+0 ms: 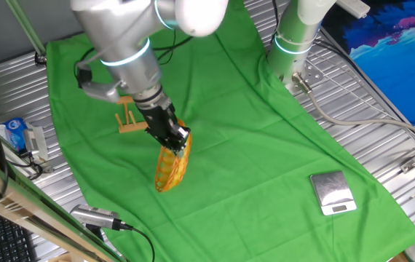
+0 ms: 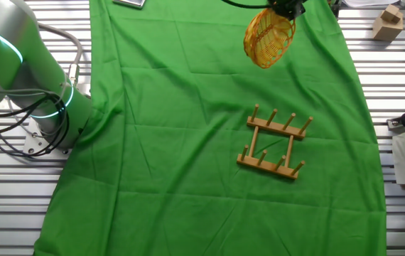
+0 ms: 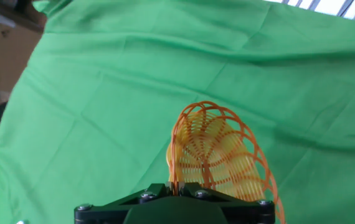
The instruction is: Take the dish off the dish rack
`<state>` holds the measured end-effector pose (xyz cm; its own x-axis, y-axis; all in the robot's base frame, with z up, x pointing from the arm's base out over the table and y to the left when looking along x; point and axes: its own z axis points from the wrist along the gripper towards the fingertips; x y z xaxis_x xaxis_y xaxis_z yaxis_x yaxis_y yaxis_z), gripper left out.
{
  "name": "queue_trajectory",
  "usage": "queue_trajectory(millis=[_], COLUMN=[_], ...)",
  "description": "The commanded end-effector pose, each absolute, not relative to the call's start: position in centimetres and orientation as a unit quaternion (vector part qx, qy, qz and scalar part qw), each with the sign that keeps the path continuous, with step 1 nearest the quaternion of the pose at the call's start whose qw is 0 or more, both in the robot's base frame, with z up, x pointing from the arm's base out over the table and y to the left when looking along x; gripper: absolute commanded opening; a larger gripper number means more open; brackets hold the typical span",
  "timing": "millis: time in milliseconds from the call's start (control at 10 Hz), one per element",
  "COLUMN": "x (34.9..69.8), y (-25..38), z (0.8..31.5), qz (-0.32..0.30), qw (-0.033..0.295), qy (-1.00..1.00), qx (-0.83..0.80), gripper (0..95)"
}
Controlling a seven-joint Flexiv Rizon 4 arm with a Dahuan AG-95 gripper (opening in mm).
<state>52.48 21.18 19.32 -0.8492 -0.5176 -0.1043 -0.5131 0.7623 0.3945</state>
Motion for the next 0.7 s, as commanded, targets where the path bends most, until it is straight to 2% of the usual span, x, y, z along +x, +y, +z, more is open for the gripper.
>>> queue_trajectory(millis=[100, 700], x=[53.1, 54.7], y=[21.4, 22.0], z=[18.9, 18.0], qz=[-0.199, -0.195], qw=[0.010, 0.010], qy=[-0.940, -0.940], qx=[0.276, 0.279], gripper=[0.0, 0.0])
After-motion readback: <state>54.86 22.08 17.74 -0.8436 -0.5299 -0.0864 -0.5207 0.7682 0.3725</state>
